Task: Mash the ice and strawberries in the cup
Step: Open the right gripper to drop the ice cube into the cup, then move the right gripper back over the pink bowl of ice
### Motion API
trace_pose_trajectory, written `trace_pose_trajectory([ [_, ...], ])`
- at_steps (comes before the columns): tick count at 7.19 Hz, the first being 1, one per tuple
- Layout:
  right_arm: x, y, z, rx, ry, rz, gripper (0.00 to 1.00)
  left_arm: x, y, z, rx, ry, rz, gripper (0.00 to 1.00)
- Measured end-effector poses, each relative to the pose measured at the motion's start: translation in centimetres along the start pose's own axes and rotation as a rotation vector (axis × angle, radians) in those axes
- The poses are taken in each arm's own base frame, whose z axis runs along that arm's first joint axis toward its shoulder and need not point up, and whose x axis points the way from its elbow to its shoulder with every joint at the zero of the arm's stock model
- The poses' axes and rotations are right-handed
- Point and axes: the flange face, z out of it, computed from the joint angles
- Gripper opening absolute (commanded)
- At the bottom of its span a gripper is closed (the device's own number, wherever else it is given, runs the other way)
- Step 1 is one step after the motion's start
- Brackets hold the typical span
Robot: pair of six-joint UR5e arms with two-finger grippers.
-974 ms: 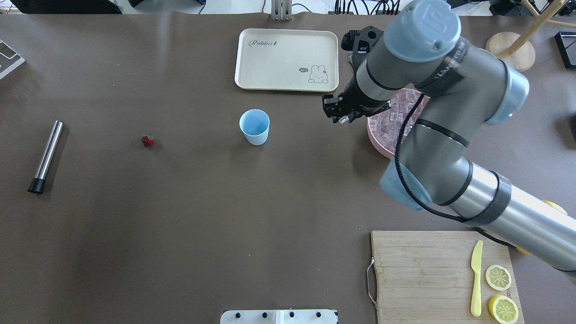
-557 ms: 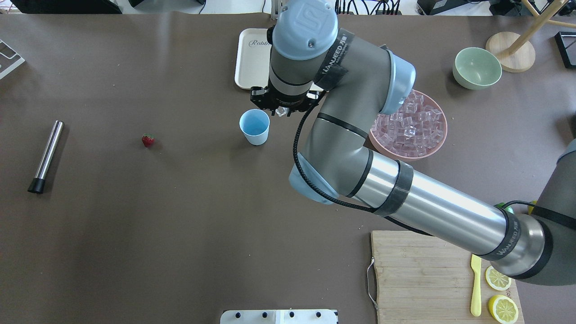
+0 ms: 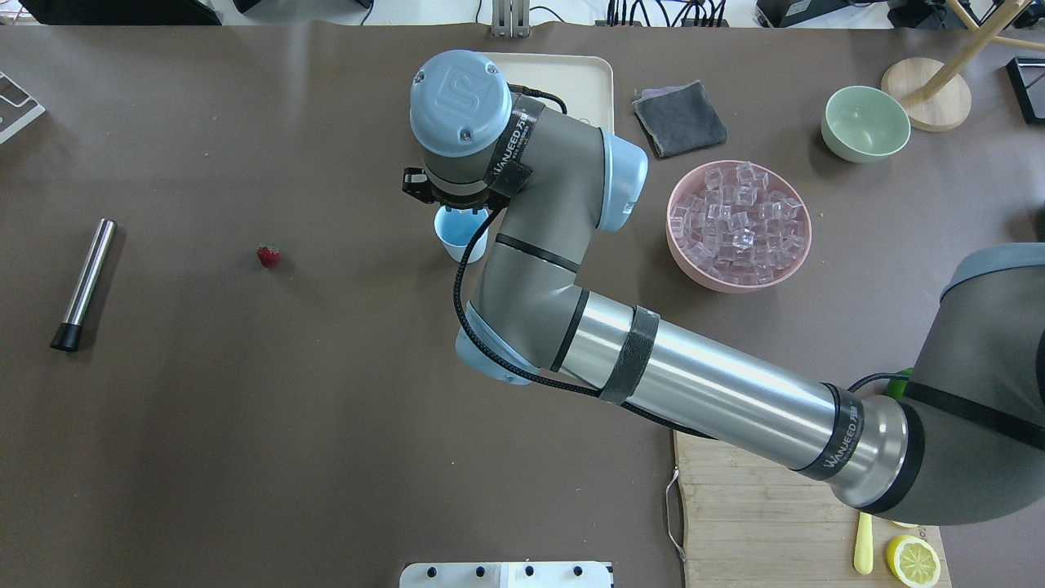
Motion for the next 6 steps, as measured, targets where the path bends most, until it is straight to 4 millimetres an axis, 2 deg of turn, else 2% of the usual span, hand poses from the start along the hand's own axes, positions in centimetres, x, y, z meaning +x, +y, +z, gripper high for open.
trace_pose_trajectory([
  [1,-0.3,0.0,0.9,0.011,-0.004,-0.004,0.05,0.0,0.1,0.0,0.000,0.000,0.000,0.98],
  [2,-0.5,0.4,1.5,0.012,-0.007,-0.008,0.27,0.0,0.1,0.0,0.000,0.001,0.000,0.98],
  [4,-0.6,1.1,2.1,0.006,-0.008,-0.014,0.96,-0.1,0.1,0.1,0.000,0.001,-0.001,0.98],
  [6,-0.9,1.6,2.0,0.004,-0.012,-0.024,0.99,-0.1,0.3,0.0,-0.001,0.002,-0.002,0.98],
])
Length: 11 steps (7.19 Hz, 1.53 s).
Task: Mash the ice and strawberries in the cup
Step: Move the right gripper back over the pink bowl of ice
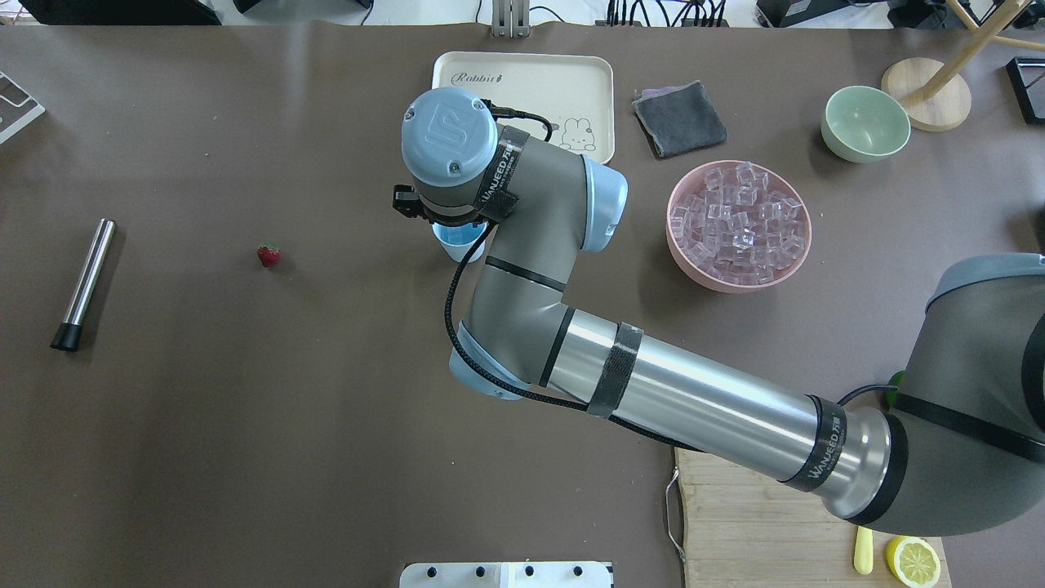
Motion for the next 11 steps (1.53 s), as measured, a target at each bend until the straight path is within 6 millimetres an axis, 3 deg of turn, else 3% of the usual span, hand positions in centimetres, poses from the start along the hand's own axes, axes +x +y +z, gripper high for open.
trace_pose_trajectory([
  [1,0.1,-0.6,-0.9,0.001,-0.005,0.000,0.98,0.0,0.0,0.0,0.000,0.000,0.000,0.98],
  [3,2.7,-4.9,-6.4,-0.060,0.016,-0.041,0.98,0.1,-0.4,0.0,0.002,0.000,0.004,0.98],
  [4,5.7,-7.3,-9.2,-0.089,0.044,-0.087,0.97,0.2,-0.6,0.0,0.002,0.000,0.005,0.98],
  [5,9.7,-9.1,-10.5,-0.094,0.076,-0.137,0.95,0.2,-0.6,0.1,0.002,0.000,0.006,0.98],
  [8,25.1,-13.0,-8.9,-0.078,0.240,-0.356,0.91,0.3,-0.7,0.0,0.005,0.002,0.010,0.98],
  [9,28.6,-13.2,-8.3,-0.075,0.297,-0.453,0.91,0.3,-0.6,0.0,0.007,0.002,0.012,0.98],
  [11,32.2,-12.5,-6.7,-0.085,0.361,-0.542,0.91,0.3,-0.6,0.0,0.010,0.001,0.015,0.98],
])
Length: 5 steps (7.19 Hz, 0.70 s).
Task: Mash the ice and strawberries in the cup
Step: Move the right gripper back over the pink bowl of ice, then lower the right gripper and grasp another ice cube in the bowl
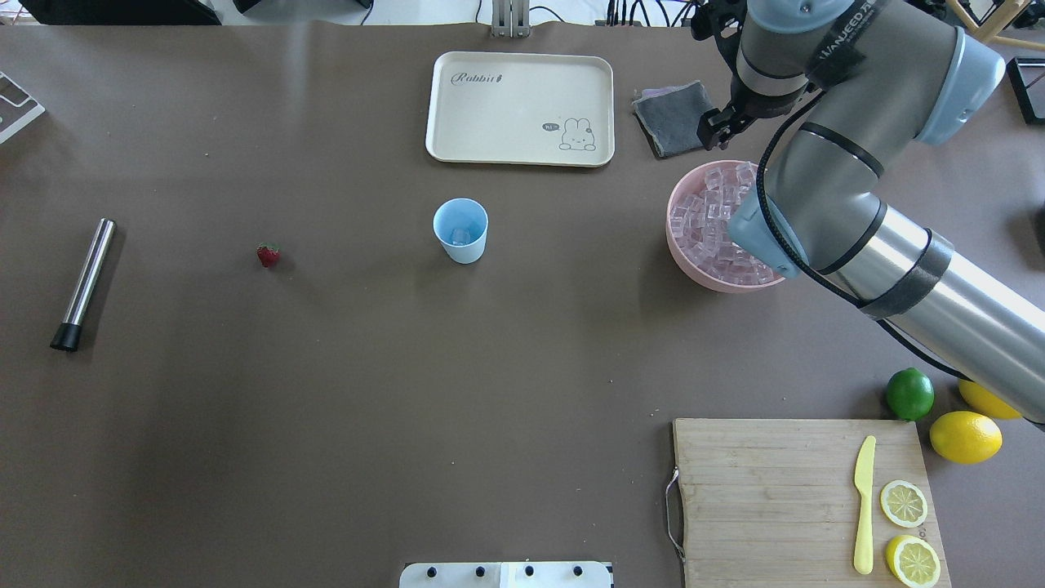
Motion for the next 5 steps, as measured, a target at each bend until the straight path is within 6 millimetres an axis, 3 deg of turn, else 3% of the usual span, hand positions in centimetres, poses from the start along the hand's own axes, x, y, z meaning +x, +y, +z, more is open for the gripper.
trace_pose_trajectory([
  [3,0.5,1.5,3.6,0.028,-0.006,-0.078,0.91,-0.2,0.0,0.3,-0.005,0.000,-0.002,0.98],
  [5,-0.2,2.5,5.0,0.027,-0.017,-0.092,0.91,-0.2,0.0,0.4,-0.005,0.000,-0.002,0.98],
])
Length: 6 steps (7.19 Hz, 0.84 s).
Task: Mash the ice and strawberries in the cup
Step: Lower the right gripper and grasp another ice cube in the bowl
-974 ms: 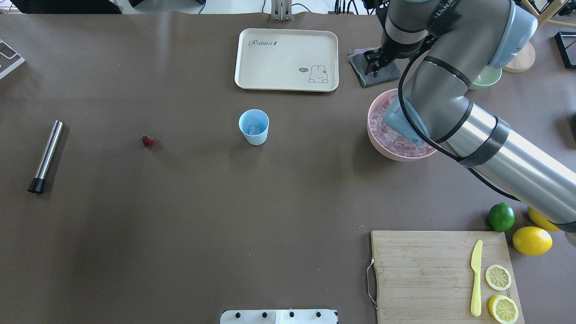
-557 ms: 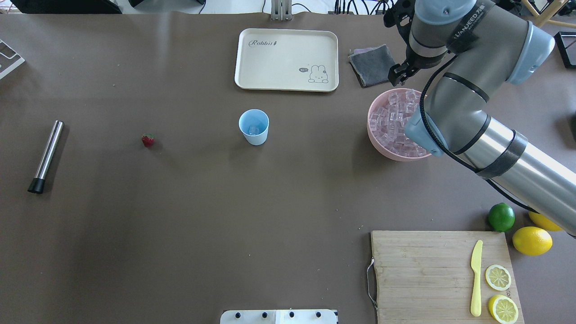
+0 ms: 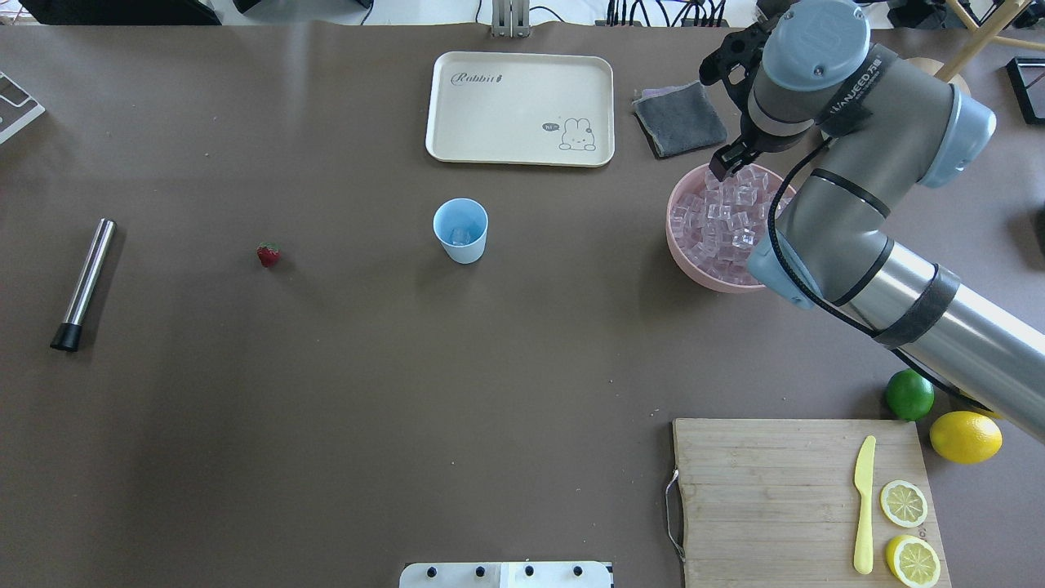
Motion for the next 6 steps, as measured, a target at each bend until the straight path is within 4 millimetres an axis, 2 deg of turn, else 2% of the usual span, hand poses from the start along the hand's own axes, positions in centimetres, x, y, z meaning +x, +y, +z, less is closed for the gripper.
trace_pose_trajectory([
  [3,-2.1,0.6,0.9,-0.013,-0.011,-0.007,0.89,0.0,0.0,0.0,0.000,0.000,0.001,0.98],
  [6,-2.7,0.9,1.5,-0.024,-0.014,-0.007,0.88,0.0,0.2,0.1,-0.002,0.002,0.001,0.98],
])
